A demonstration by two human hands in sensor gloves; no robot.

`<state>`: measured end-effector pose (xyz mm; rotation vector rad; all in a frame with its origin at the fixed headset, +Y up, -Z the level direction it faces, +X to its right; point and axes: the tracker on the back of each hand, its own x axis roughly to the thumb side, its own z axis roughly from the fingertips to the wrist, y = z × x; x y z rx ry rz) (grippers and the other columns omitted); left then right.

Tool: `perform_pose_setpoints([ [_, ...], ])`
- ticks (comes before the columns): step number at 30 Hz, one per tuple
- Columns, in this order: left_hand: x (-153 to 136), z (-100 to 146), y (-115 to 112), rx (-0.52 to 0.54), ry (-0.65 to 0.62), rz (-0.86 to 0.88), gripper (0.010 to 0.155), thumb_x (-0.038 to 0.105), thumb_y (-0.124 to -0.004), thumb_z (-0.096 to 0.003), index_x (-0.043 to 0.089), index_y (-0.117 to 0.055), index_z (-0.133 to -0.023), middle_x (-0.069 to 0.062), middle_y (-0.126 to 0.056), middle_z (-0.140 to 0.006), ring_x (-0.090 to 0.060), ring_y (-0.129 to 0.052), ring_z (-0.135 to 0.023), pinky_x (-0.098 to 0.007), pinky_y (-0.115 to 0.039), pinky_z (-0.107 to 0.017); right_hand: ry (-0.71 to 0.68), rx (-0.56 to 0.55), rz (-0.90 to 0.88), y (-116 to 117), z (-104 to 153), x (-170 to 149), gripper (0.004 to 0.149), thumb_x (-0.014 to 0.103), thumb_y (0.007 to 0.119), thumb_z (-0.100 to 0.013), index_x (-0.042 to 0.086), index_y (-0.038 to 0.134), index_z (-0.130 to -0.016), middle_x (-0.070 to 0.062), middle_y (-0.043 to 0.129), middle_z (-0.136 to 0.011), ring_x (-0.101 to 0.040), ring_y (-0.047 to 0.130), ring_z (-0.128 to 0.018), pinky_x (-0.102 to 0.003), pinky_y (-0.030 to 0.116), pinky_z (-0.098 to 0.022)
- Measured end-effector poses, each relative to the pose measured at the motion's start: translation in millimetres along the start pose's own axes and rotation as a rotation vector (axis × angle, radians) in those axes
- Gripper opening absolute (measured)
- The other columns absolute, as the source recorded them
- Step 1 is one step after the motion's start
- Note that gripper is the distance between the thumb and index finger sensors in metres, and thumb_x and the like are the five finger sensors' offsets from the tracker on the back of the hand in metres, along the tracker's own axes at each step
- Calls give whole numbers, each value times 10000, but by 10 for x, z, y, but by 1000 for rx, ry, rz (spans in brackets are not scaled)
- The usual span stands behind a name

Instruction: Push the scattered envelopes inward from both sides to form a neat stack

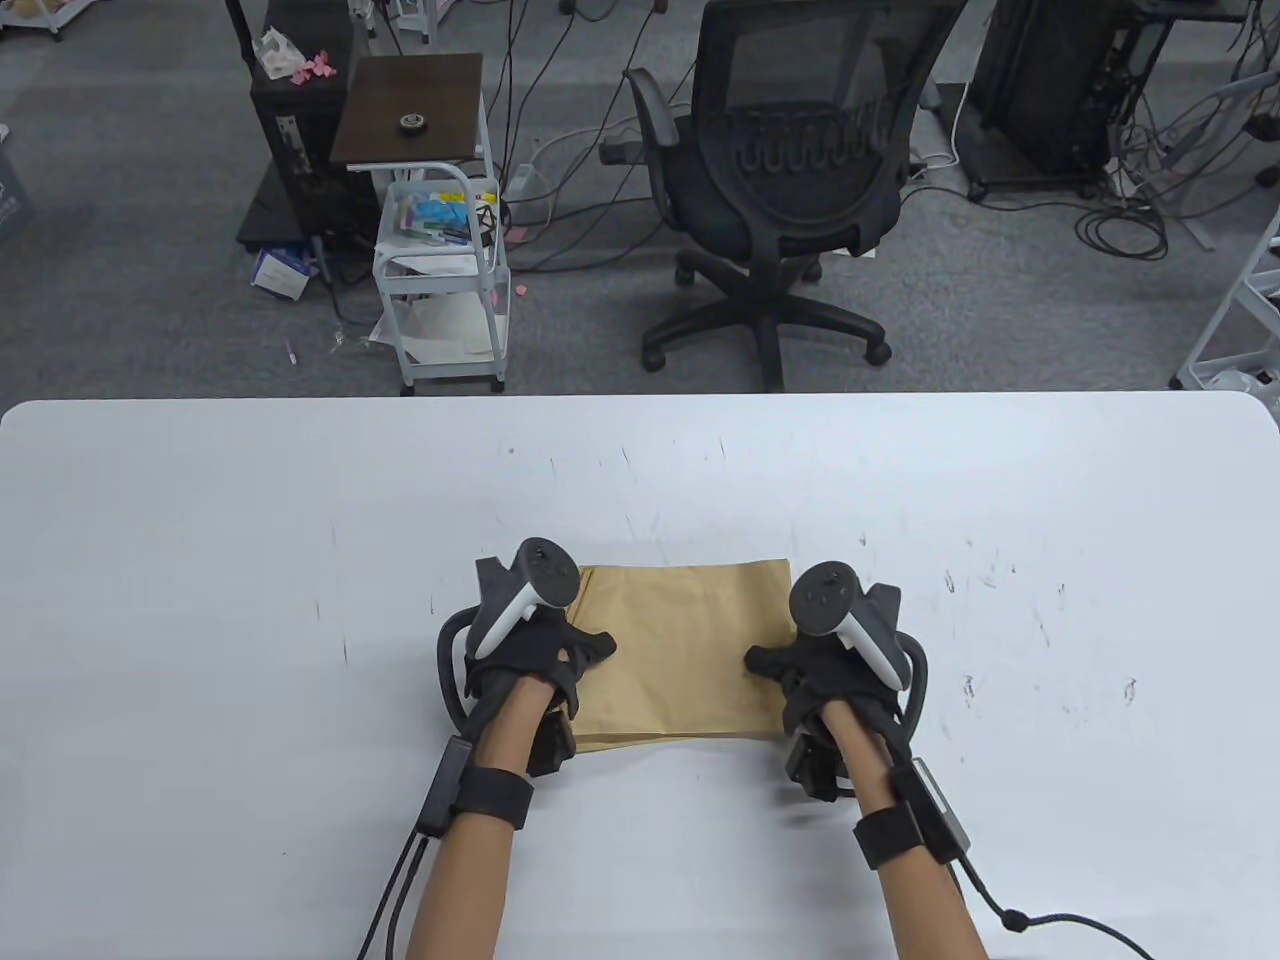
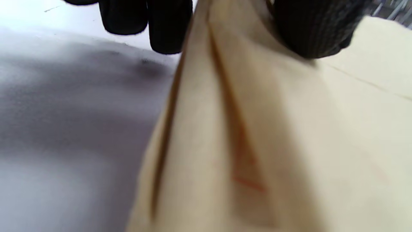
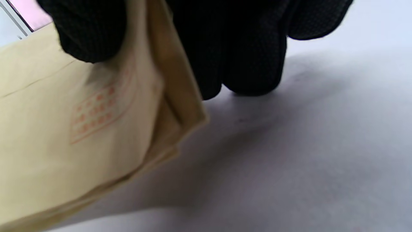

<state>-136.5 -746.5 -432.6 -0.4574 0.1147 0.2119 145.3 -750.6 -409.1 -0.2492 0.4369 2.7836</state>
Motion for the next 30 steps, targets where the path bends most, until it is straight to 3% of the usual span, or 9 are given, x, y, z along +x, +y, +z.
perform_pose_setpoints([
  [5,86,-62,-172,37,9,-175,549,607,-778,-406,220,-822,-792,-224,-531,-1134,-564,-416,-1059,-704,-369,-764,42,8,319,125,-12,194,442,503,778,-452,154,806,-721,-190,776,-878,-517,742,-798,-743,449,-656],
  [8,52,-59,-264,54,12,-212,995,619,-756,-408,47,-369,-1125,-256,-152,-1168,-615,-194,-1046,-733,-233,-748,47,-37,458,226,11,261,615,535,717,-448,79,690,-859,-266,621,-1010,-576,611,-889,-752,420,-662],
  [11,-11,-60,-316,30,10,-229,1104,655,-668,-411,5,-121,-1116,-307,49,-1105,-642,-46,-1008,-754,-171,-721,31,-22,424,258,34,257,858,510,704,-467,-69,455,-1049,-375,359,-1111,-649,429,-945,-762,390,-666],
  [14,-45,-14,-306,87,-31,-212,1100,666,-654,-425,33,-51,-1093,-290,76,-1098,-641,-18,-1004,-757,-152,-717,5,-55,418,250,47,200,983,544,666,-468,-119,274,-1079,-421,192,-1113,-684,301,-954,-777,343,-660],
  [18,-104,215,-78,170,-133,-226,1027,665,-604,-448,71,-91,-1111,-285,33,-1119,-632,-42,-1017,-754,-170,-723,-86,-93,277,19,154,122,975,560,646,-471,-90,259,-1086,-401,222,-1129,-694,309,-958,-795,329,-650],
  [21,-223,544,186,189,-258,-158,979,662,-596,-455,117,-159,-1140,-274,29,-1134,-612,-35,-1034,-761,-157,-723,-232,-234,158,-312,460,83,924,554,644,-479,-54,322,-1096,-374,293,-1150,-701,345,-960,-841,313,-613],
  [24,-395,932,326,307,-395,-88,940,665,-588,-457,168,-202,-1155,-253,-2,-1159,-595,-56,-1055,-767,-168,-731,-387,-379,202,-527,833,30,919,557,649,-475,-28,330,-1108,-352,300,-1167,-694,334,-978,-857,294,-604],
  [27,-619,1310,271,473,-466,-105,920,699,-553,-447,215,-251,-1168,-263,-94,-1188,-617,-127,-1071,-800,-201,-719,-514,-506,262,-661,1163,-126,919,565,643,-476,5,301,-1120,-326,267,-1188,-679,291,-999,-858,260,-609],
  [30,-807,1509,114,501,-489,-138,930,716,-530,-441,225,-232,-1173,-257,-82,-1194,-618,-116,-1075,-818,-184,-705,-610,-532,296,-725,1385,-356,928,592,606,-483,39,245,-1135,-317,217,-1202,-682,237,-1011,-866,214,-616],
])
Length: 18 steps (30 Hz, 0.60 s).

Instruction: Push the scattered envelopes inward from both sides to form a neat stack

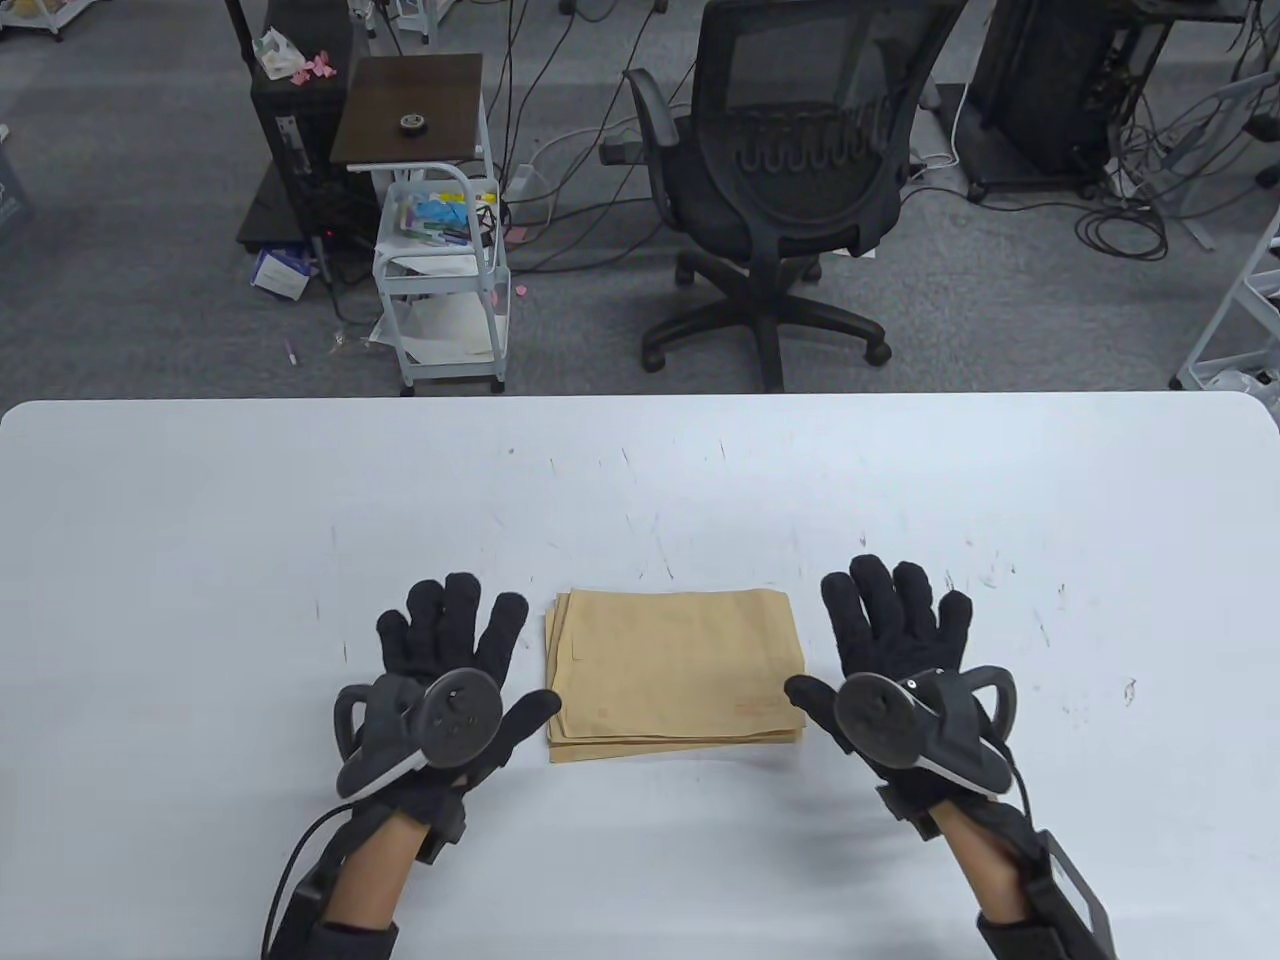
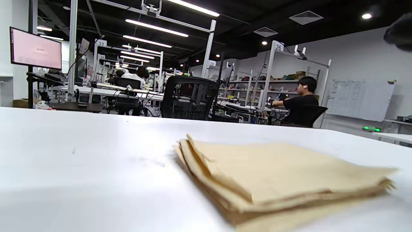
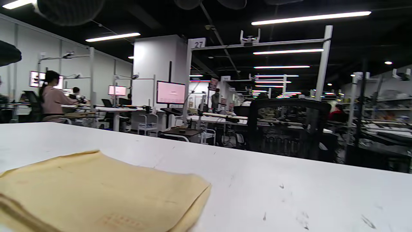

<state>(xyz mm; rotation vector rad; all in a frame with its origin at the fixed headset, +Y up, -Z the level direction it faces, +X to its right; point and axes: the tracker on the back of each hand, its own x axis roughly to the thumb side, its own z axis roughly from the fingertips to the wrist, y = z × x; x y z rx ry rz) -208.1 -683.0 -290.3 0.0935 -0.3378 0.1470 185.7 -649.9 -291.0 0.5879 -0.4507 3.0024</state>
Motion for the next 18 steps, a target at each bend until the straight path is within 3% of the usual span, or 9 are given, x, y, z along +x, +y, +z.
perform_pose_setpoints([
  [3,-80,228,-87,35,-25,-17,938,730,-513,-442,229,-214,-1175,-242,-77,-1202,-612,-101,-1081,-831,-169,-694,-31,63,16,-31,258,-132,932,640,524,-493,79,164,-1145,-307,146,-1213,-683,168,-1022,-877,184,-617],
  [6,-127,292,-104,68,-37,-18,948,742,-500,-440,217,-207,-1174,-246,-95,-1204,-617,-120,-1079,-837,-176,-685,-11,-10,39,114,446,-239,931,653,503,-484,79,182,-1143,-302,184,-1219,-679,212,-1026,-877,220,-620],
  [7,-127,298,-86,54,-36,-21,955,750,-489,-441,224,-175,-1173,-238,-82,-1204,-614,-96,-1080,-837,-160,-686,-16,-11,44,155,452,-242,930,644,524,-473,63,237,-1141,-314,247,-1216,-688,262,-1020,-880,246,-616],
  [9,-135,293,-67,82,-45,-29,962,760,-478,-443,227,-142,-1171,-242,-40,-1204,-616,-86,-1079,-839,-154,-683,-12,102,89,238,429,-256,939,659,489,-476,83,149,-1136,-287,158,-1218,-664,200,-1033,-870,210,-628],
  [18,-204,258,-213,-30,-17,-65,983,770,-474,-442,219,-100,-1164,-252,-23,-1197,-623,-67,-1072,-839,-132,-672,-22,118,114,314,393,-204,937,656,495,-474,76,170,-1134,-290,182,-1216,-665,232,-1030,-872,231,-622],
])
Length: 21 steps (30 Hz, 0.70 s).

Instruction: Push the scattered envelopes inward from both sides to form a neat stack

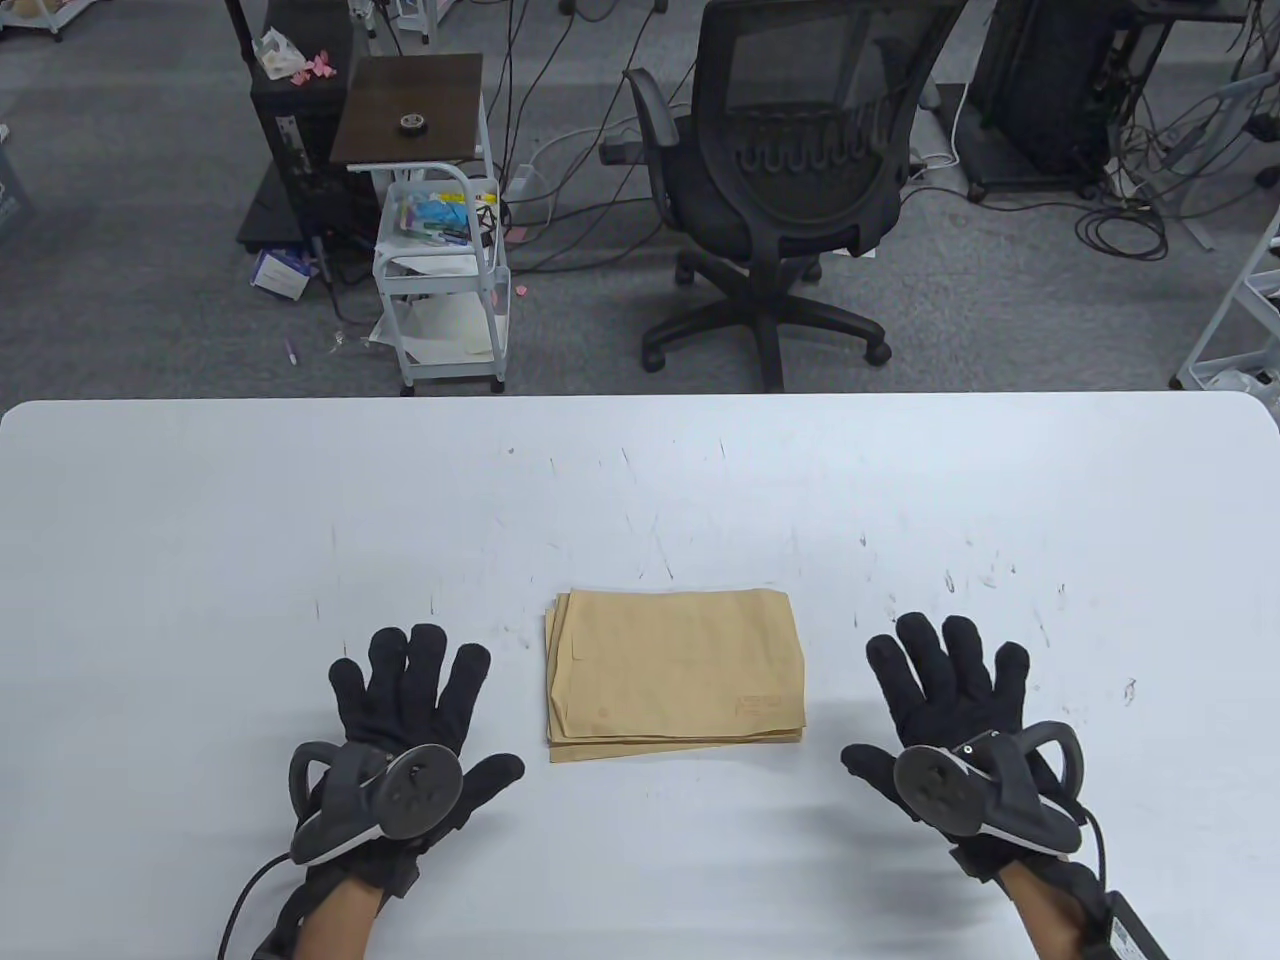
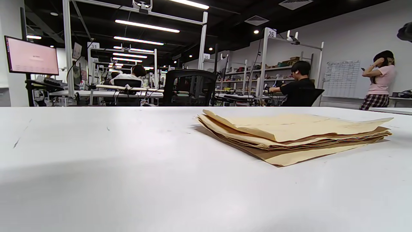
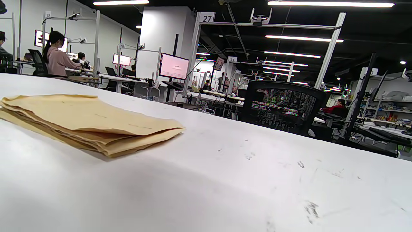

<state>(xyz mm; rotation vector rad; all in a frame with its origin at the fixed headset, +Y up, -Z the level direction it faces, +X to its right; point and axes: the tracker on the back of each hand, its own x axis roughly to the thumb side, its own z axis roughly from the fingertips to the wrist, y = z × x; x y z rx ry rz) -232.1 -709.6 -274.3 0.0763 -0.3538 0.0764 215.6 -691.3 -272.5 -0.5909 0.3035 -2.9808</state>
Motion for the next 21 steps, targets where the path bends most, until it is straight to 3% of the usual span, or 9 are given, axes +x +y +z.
perform_pose_setpoints([
  [21,60,-16,-22,-77,6,-19,985,763,-490,-442,211,-117,-1167,-253,-39,-1200,-602,-80,-1079,-832,-130,-675,-5,45,1,43,-24,13,922,635,514,-477,64,210,-1134,-307,213,-1206,-660,278,-1026,-865,238,-625],
])
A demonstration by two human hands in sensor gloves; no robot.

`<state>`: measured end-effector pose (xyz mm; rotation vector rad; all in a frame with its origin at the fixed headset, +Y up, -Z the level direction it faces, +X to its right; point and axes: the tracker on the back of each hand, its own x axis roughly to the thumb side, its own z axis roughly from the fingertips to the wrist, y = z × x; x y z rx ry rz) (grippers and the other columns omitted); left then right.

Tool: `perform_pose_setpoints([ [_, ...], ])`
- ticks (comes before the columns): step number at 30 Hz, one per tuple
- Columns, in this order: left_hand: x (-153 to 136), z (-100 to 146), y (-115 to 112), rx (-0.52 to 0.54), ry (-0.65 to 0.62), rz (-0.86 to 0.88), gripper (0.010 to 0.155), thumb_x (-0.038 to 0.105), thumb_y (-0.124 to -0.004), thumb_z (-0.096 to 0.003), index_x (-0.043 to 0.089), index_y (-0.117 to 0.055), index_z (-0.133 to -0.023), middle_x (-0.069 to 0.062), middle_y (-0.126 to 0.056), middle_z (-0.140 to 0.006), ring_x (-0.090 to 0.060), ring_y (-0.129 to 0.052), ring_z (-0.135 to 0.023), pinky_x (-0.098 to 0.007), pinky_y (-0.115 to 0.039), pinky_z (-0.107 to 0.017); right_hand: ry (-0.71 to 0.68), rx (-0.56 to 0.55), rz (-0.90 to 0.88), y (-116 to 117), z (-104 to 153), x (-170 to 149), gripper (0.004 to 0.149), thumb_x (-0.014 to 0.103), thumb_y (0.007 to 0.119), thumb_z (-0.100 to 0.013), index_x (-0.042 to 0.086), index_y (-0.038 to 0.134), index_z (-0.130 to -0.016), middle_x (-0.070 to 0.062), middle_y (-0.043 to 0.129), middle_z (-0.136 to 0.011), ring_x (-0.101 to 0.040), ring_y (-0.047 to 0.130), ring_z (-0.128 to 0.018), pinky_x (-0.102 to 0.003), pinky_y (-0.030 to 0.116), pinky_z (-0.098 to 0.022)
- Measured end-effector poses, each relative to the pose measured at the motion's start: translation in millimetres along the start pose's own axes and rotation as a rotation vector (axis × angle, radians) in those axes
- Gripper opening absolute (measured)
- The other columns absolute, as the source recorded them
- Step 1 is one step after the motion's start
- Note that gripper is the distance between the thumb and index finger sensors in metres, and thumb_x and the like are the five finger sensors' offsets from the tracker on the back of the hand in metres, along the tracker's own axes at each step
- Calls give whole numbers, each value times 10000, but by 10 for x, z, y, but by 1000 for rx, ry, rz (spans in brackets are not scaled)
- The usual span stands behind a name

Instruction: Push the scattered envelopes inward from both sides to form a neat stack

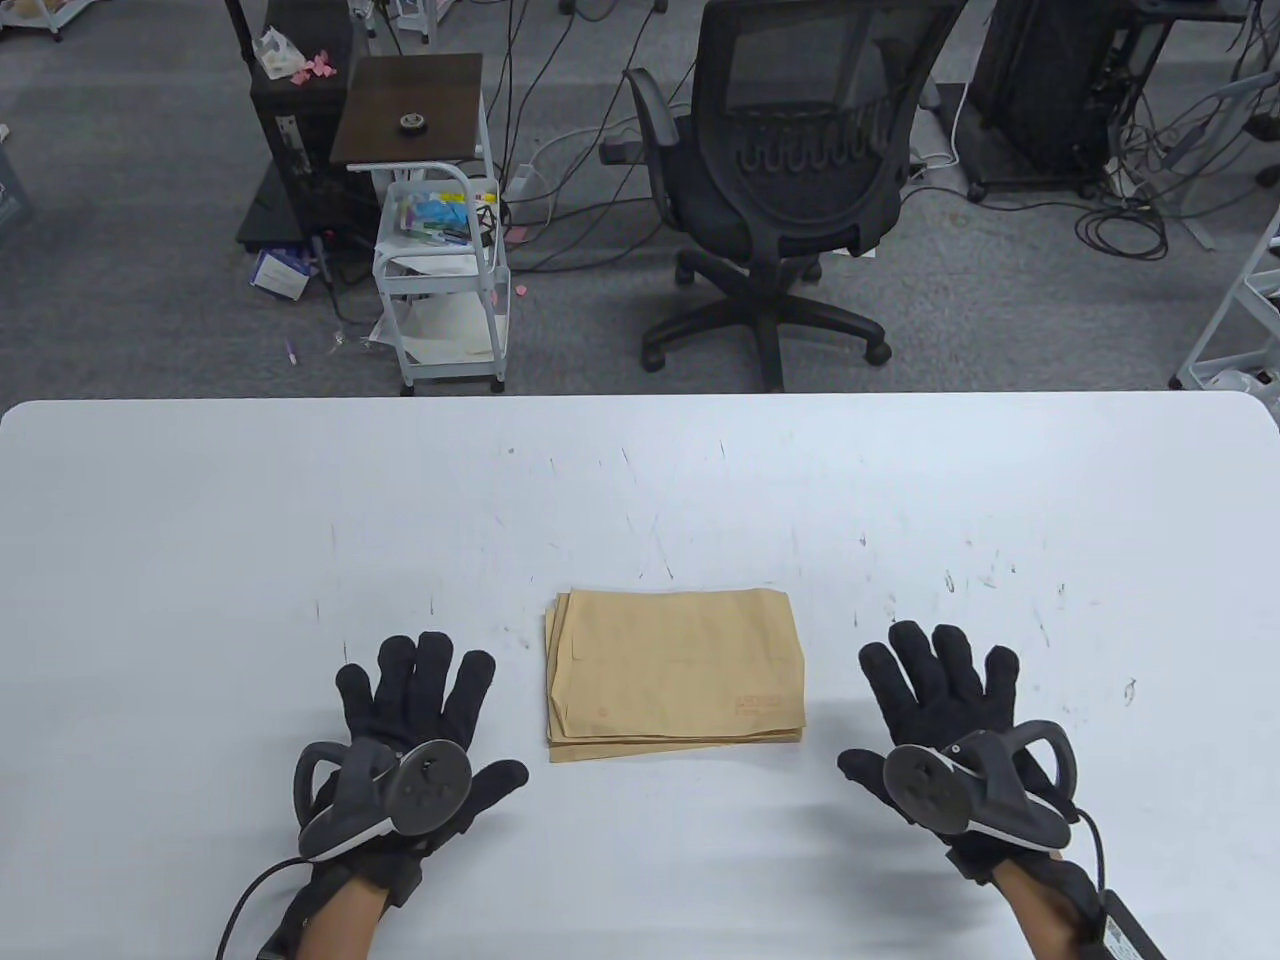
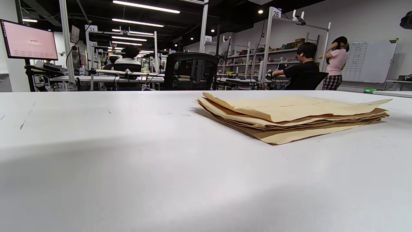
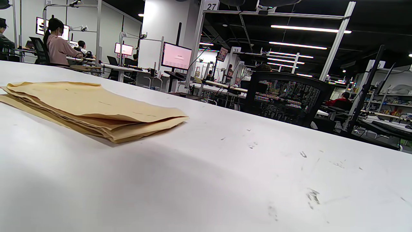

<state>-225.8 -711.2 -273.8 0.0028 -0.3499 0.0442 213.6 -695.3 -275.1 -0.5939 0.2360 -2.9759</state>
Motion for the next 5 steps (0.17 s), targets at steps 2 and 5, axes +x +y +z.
perform_pose_setpoints([
  [2,1,-7,-13,-25,3,4,985,763,-488,-443,210,-115,-1168,-253,-37,-1200,-602,-78,-1079,-832,-127,-675,-1,3,1,1,0,0,927,636,516,-473,63,210,-1134,-309,214,-1206,-659,277,-1026,-866,238,-624],
  [5,3,-10,-15,-25,2,1,984,760,-491,-445,206,-115,-1166,-251,-38,-1199,-597,-81,-1080,-830,-129,-676,-1,7,0,1,-2,3,925,635,516,-474,63,211,-1133,-308,216,-1205,-659,278,-1026,-866,238,-623],
])
